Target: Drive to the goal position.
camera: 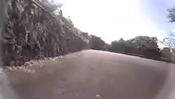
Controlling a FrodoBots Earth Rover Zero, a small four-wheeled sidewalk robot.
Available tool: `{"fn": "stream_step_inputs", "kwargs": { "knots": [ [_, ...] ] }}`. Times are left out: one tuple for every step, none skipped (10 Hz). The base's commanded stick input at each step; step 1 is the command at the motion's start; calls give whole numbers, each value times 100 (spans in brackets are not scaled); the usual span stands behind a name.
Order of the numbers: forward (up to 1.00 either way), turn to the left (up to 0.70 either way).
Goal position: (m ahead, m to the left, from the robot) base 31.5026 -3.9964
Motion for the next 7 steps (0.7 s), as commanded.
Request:
{"fn": "stream_step_inputs", "kwargs": {
  "knots": [
    [100,-12],
    [100,-3],
    [100,-13],
    [100,-7],
    [100,-1],
    [100,-11],
    [100,-12]
  ]
}}
